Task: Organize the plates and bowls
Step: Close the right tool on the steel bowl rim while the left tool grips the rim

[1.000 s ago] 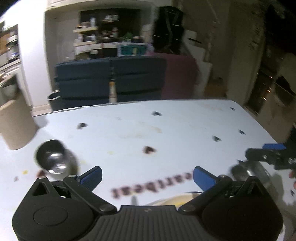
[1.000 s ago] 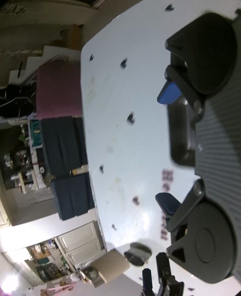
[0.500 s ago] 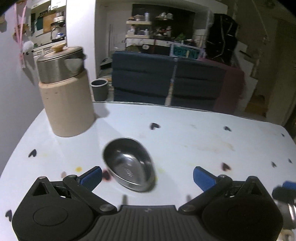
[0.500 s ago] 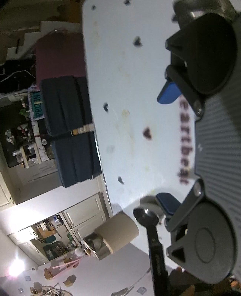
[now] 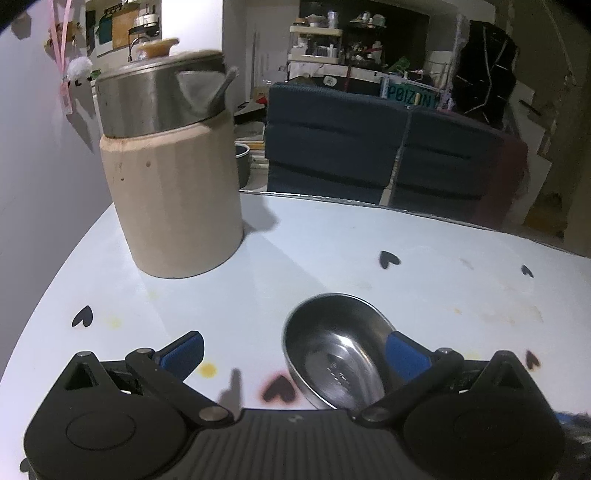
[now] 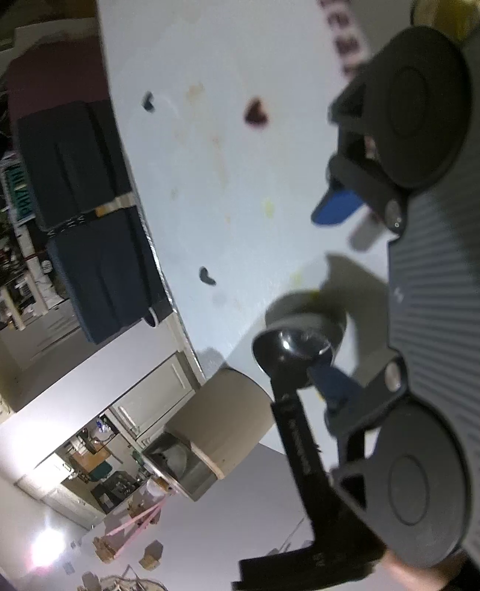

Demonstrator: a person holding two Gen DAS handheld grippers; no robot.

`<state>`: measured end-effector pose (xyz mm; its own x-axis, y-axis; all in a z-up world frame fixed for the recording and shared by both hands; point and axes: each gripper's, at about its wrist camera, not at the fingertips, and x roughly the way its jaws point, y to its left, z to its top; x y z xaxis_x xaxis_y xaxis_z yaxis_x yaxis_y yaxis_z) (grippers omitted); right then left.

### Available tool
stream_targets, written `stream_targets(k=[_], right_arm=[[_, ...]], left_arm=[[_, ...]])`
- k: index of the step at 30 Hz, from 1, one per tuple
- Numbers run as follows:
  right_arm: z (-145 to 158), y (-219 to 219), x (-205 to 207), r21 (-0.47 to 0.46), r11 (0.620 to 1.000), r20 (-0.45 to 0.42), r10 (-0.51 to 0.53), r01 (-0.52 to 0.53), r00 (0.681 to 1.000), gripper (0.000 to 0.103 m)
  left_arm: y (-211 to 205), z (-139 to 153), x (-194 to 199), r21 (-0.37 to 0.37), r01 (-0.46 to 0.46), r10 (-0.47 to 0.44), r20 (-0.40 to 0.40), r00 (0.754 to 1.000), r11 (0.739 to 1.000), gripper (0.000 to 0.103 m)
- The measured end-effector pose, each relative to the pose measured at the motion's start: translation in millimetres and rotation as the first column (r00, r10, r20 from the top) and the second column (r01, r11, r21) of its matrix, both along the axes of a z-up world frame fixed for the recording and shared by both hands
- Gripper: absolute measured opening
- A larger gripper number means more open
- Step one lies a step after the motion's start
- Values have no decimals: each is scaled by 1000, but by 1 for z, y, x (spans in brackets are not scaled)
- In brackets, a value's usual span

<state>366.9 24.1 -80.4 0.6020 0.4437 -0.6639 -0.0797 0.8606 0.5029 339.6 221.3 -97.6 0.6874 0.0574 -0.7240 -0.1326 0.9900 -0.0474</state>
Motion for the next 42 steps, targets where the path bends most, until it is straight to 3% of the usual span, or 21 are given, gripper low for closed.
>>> stream_targets(k=[8, 13, 18, 22, 24, 31, 33, 35, 42], right_arm=[[-25, 38, 25, 30, 999, -74, -13, 16, 997, 52], [-37, 56, 34, 3, 1000, -108, 17, -17, 994, 41], [-34, 51, 35, -49, 998, -77, 24, -27, 997, 32], [-32, 46, 39, -92, 996, -51, 18, -22, 999, 27], [-32, 46, 39, -112, 993, -39, 29, -34, 999, 23], [-33, 51, 42, -134, 989, -31, 57, -60, 998, 21], [-33, 52, 41, -133, 989, -34, 65, -69, 997, 20], [-33, 54, 42, -131, 988, -40, 76, -81, 996, 19], [-34, 59, 39, -138, 985, -46, 99, -104, 994, 17]], left_arm=[[15, -17, 19, -17, 5, -6, -23, 1000, 1000, 102], [15, -23, 25, -19, 30, -31, -21, 999, 999, 99], [19, -24, 23, -31, 44, -46, -62, 997, 999, 78], [22, -15, 15, -51, 70, -73, -50, 996, 996, 69], [22, -15, 12, -50, 90, -93, -66, 993, 995, 58], [23, -15, -4, -68, 137, -144, -104, 984, 988, 45], [24, -17, -5, -76, 140, -148, -113, 983, 987, 27], [24, -17, -6, -93, 138, -148, -111, 983, 986, 20], [20, -17, -7, -87, 142, -151, -105, 983, 986, 14]])
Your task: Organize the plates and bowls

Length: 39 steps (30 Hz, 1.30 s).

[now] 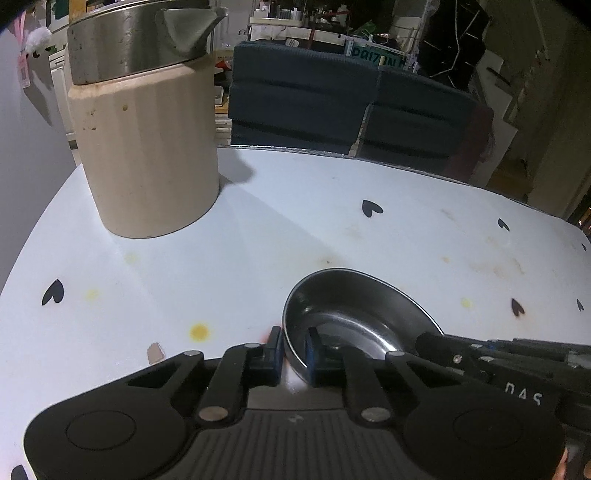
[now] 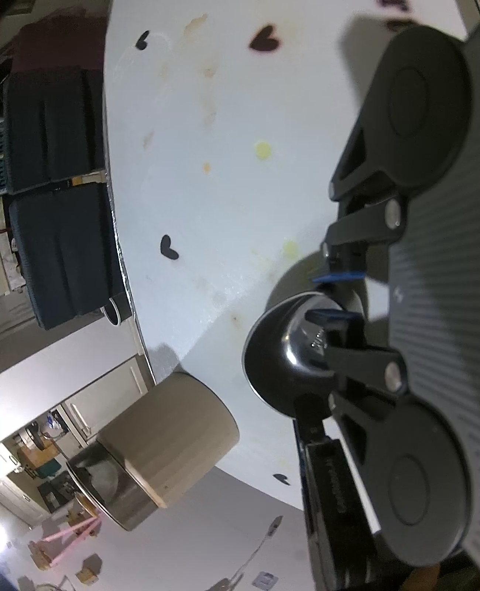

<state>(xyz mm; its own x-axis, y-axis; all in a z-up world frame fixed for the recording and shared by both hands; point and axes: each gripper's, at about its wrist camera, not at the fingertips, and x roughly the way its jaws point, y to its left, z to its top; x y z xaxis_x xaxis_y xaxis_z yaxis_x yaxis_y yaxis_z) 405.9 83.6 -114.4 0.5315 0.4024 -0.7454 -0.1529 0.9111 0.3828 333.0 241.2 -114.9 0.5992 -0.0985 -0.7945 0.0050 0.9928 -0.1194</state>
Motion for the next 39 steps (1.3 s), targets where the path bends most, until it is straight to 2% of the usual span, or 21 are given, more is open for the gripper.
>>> stream_targets(k=[8, 19, 28, 33, 39], right_arm=[[6, -1, -1, -38, 997, 42, 62, -61, 997, 6], [27, -26, -21, -41, 997, 84, 74, -70, 994, 5], [73, -75, -52, -52, 996, 169, 84, -76, 982, 5], [94, -110, -72, -77, 994, 204, 89, -75, 975, 5], [109, -156, -100, -77, 996, 220, 70, -54, 973, 5]], left_arm=[[-6, 7, -10, 6, -24, 24, 26, 999, 1000, 10], [-36, 41, -44, -35, -13, 16, 95, 995, 999, 10], [-80, 79, -73, -89, 32, -16, 180, 984, 996, 11], [-121, 94, -91, -56, 89, -74, 226, 971, 994, 11], [-161, 104, -108, -67, 147, -126, 255, 959, 987, 12]])
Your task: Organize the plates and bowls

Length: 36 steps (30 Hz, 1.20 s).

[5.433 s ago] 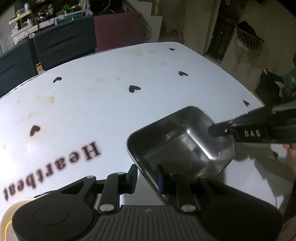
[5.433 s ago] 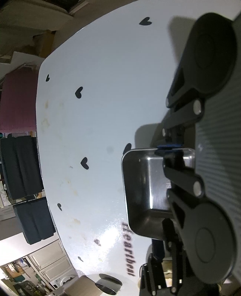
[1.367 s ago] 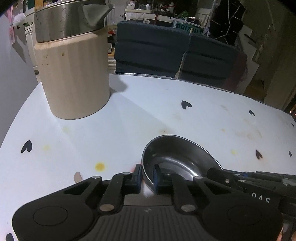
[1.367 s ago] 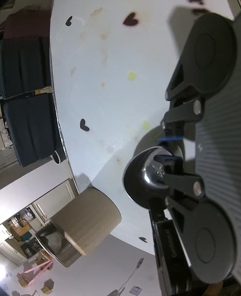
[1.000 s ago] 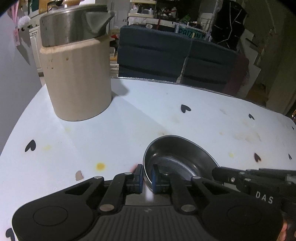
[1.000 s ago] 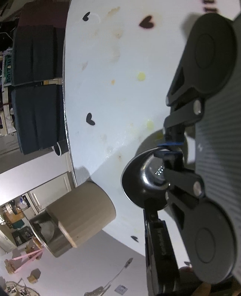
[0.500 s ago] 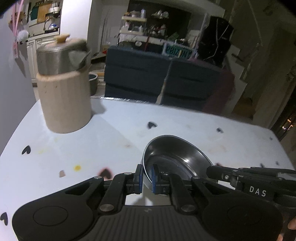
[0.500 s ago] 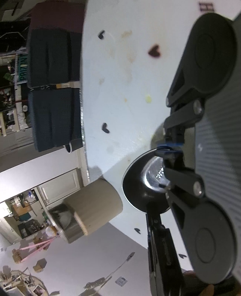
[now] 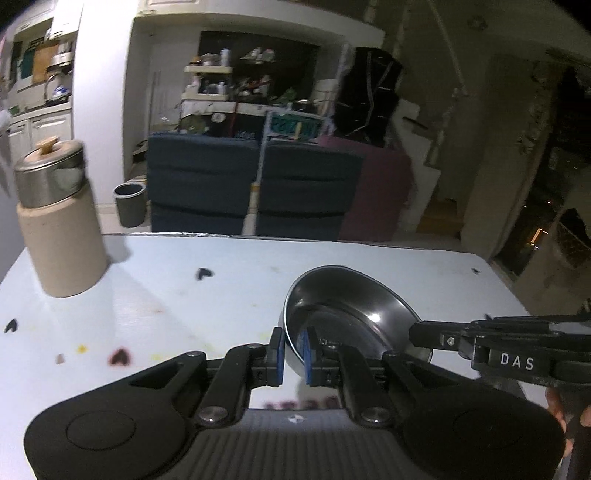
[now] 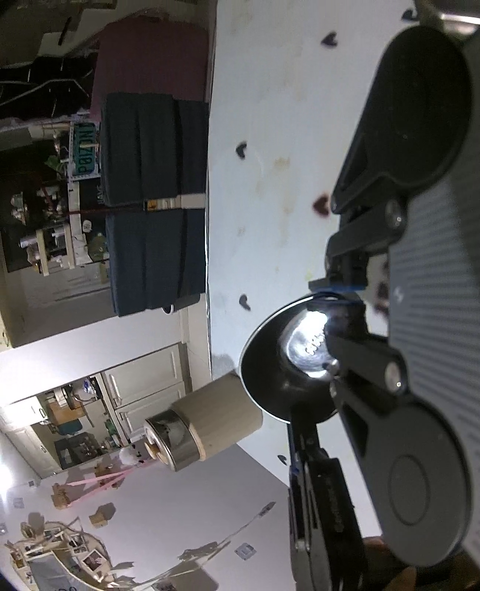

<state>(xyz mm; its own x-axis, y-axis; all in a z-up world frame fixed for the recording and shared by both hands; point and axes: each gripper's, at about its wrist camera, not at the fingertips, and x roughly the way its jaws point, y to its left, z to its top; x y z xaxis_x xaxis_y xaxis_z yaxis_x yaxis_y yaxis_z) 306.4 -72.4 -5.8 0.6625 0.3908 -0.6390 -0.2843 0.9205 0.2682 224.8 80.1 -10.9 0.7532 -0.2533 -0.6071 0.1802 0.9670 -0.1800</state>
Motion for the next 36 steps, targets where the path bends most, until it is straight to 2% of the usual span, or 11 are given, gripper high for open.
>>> stream_targets(k=[10, 19, 24, 36], right_arm=[[5, -70, -39, 27, 997, 20, -73, 72, 997, 5], [-5, -128, -64, 50, 986, 27, -159, 158, 987, 5], [-6, -146, -72, 54, 978, 33, -205, 203, 978, 6], [-18, -183, -87, 67, 963, -13, -260, 260, 966, 6]], left_arm=[[-69, -3, -17, -39, 92, -92, 13, 996, 995, 12], [-131, -13, -13, -40, 172, -172, 2, 985, 984, 11], [-158, -21, -8, -47, 204, -205, -14, 979, 978, 11], [-208, -55, -1, 26, 297, -294, -97, 951, 954, 12]])
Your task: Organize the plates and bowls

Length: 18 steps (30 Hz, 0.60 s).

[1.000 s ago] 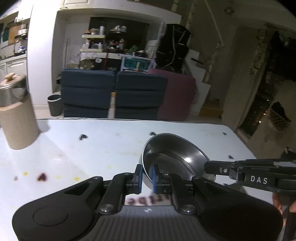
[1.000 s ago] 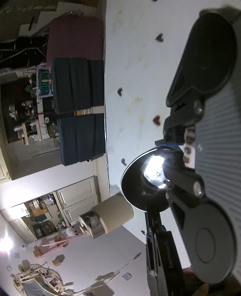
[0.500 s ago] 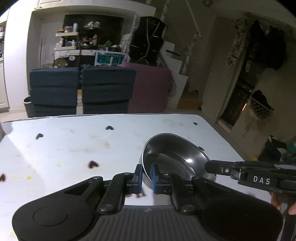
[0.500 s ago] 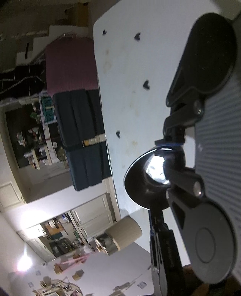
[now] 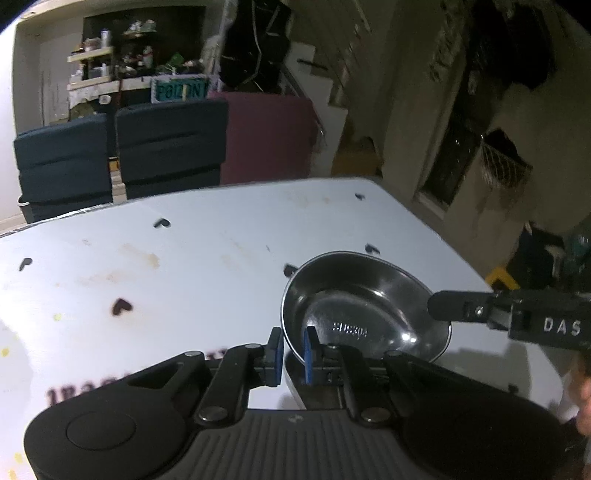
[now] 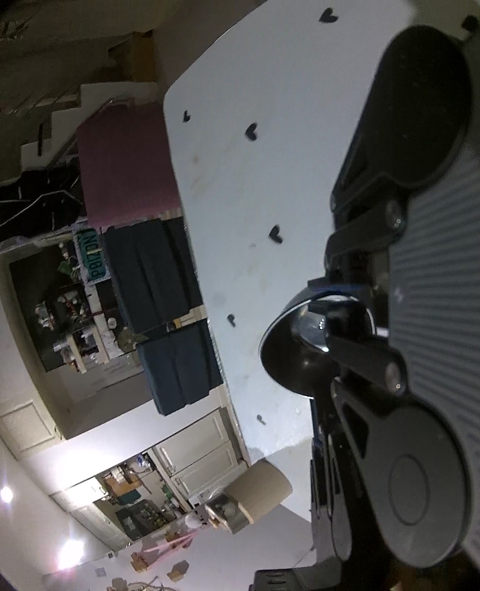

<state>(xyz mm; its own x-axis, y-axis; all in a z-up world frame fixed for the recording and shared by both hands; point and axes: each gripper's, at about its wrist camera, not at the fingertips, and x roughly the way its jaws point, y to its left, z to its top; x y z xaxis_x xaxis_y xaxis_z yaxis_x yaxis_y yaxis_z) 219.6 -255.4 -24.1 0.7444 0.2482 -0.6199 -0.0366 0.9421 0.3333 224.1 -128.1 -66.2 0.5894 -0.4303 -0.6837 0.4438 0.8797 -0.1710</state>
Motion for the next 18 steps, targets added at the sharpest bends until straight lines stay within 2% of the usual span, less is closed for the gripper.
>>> stream_targets(k=[10, 18], right_arm=[[-25, -5, 3, -13, 1000, -101, -2, 1, 995, 6], [-53, -5, 11, -75, 997, -206, -15, 0, 978, 6]], left_arm=[[-24, -32, 4, 90, 60, -55, -60, 997, 994, 13], [-40, -44, 7, 148, 106, -95, -78, 992, 983, 13]])
